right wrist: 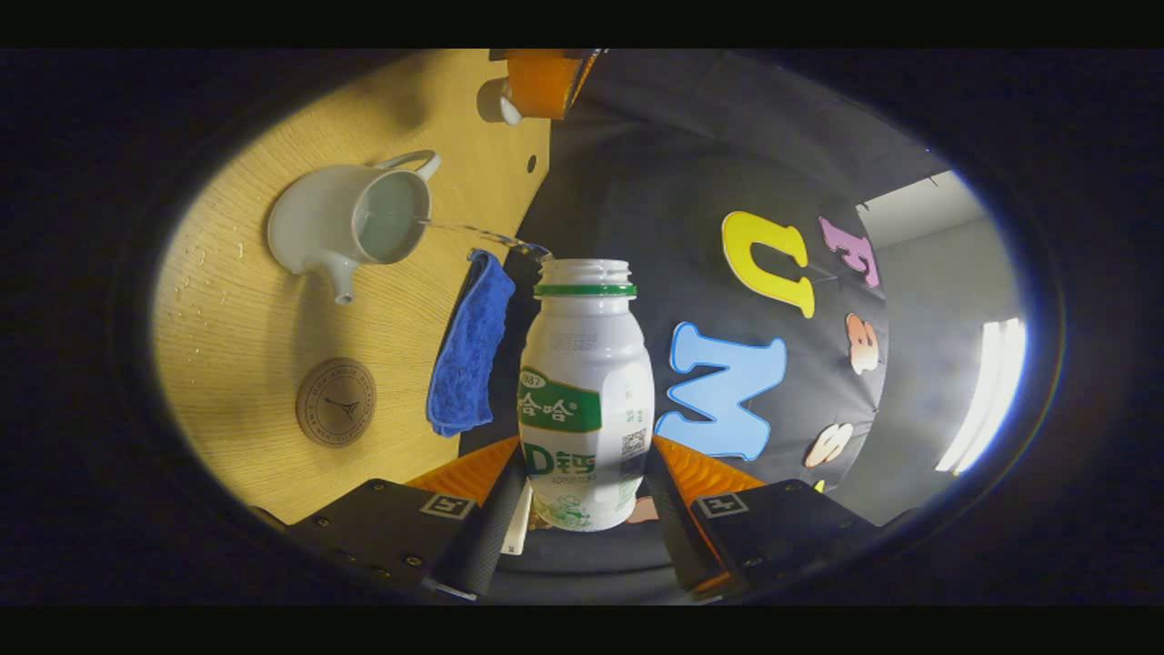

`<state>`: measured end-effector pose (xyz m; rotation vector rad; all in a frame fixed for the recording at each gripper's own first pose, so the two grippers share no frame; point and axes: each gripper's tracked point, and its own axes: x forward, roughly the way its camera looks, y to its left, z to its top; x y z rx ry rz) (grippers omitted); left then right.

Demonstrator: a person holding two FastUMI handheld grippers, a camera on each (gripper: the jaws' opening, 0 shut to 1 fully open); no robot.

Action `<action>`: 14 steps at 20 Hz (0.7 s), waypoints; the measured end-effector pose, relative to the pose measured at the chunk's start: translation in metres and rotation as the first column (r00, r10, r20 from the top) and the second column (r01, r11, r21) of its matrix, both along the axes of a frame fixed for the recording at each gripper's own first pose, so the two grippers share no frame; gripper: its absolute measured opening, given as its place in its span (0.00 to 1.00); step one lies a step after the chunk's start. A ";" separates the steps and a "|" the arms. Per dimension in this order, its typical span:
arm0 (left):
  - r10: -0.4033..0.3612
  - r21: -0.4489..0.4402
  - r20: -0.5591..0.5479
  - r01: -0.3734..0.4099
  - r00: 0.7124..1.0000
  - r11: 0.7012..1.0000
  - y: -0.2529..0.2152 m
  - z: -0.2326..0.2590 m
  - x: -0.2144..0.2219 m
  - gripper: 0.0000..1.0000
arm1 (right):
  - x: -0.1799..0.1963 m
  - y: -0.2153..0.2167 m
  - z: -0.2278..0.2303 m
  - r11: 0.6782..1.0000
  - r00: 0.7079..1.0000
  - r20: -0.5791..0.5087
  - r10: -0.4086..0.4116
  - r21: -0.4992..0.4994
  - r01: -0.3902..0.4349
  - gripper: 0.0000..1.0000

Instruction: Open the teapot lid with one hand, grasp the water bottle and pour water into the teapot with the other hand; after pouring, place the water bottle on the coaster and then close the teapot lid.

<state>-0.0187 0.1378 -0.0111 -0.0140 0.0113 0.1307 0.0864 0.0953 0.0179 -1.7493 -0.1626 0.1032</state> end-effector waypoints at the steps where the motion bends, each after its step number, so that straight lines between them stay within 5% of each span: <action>1: 0.000 0.001 -0.001 0.000 1.000 1.000 -0.001 0.000 0.001 0.09 | 0.000 0.000 0.001 1.000 1.000 0.002 0.000 -0.004 0.000 0.73; 13: -0.008 0.006 -0.010 0.008 1.000 1.000 -0.004 -0.003 0.002 0.09 | 0.001 -0.001 0.008 0.999 0.999 0.043 0.012 -0.051 -0.010 0.73; 14: -0.008 0.007 -0.011 0.008 1.000 1.000 -0.004 -0.003 0.001 0.24 | 0.000 -0.001 0.010 0.998 0.999 0.045 0.015 -0.054 -0.013 0.73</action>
